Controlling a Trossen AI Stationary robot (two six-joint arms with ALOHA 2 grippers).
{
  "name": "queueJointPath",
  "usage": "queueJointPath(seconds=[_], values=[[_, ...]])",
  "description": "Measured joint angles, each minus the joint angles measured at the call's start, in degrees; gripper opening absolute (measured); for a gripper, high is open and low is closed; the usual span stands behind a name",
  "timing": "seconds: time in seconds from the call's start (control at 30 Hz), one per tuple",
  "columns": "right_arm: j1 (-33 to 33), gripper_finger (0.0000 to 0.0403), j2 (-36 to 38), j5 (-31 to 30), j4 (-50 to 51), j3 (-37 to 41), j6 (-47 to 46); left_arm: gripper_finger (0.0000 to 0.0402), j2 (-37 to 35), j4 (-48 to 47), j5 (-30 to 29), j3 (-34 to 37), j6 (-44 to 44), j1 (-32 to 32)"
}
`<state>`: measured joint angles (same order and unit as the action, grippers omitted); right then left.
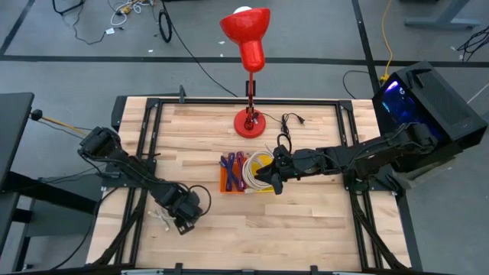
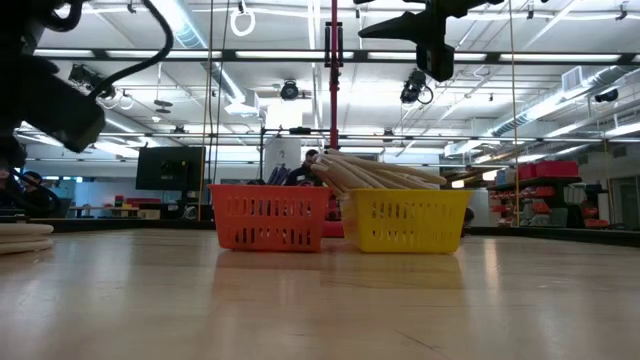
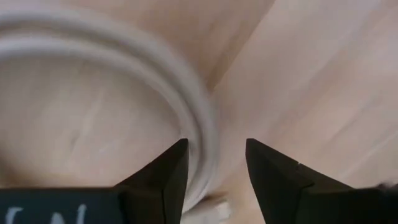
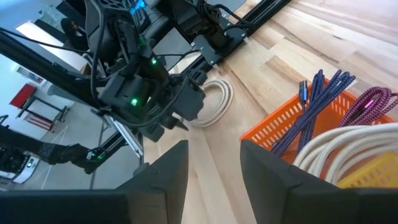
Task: Pick & Place USB Port
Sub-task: Put the brown HDMI cable into the yellow bin
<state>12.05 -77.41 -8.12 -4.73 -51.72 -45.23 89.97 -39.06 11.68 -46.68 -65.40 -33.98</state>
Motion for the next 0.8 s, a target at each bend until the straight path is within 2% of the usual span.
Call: queueJointPath(seconds=[0.23, 0.43, 0.6, 0.7, 0.8], values=[[0.00, 0.0146, 0.00, -0.01, -0.02, 0.00, -0.22, 0.0166, 0.02, 2.70, -2.47, 1.19, -0.16, 0.07], [0.00, 0.0146, 0.00, -0.02, -0.04, 0.00, -0.36, 0.0166, -0.46, 7.41, 0.03, 5.90, -3.03, 0.17], [0.00, 0.0146, 0.00, -0.90, -0.04, 0.00, -0.37, 0.0163, -0.36, 7.86, -0.16, 5.87, -3.16, 0.26], [0.00, 0.0146, 0.00, -1.45, -0.03, 0.00, -0.37, 0.0131, -0.33, 7.85, -0.37, 5.88, -3.91, 0.74], [-0.09, 0.0146, 0.00, -1.72, -0.04, 0.00, -0.44, 0.0052, -0.57, 7.77, -1.06, 5.97, -3.75, 0.83]])
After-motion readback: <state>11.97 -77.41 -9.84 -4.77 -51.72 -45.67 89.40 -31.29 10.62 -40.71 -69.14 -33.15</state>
